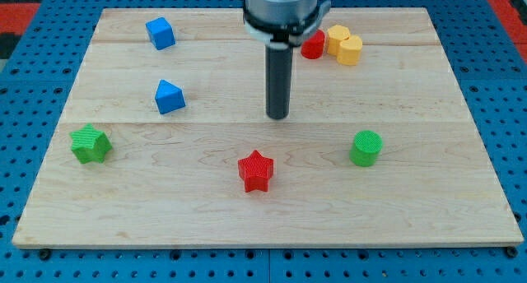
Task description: Push the red star towards the blue triangle
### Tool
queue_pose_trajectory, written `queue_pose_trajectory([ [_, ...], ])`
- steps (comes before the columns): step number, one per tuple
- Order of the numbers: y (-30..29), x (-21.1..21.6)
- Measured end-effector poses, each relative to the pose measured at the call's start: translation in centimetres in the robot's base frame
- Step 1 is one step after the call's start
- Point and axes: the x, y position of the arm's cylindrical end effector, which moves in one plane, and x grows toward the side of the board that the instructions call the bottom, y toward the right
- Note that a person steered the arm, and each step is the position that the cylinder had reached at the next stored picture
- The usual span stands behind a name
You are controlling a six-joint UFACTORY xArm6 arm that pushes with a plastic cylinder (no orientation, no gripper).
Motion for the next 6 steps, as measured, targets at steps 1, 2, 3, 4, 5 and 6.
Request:
queue_pose_trajectory([
  [1, 2.3, 5.7],
  [2, 1.1, 11.3],
  [3, -4.2, 7.4],
  [4, -6.6, 4.9],
  [5, -8.0, 7.3],
  [6, -13.0, 4.9],
])
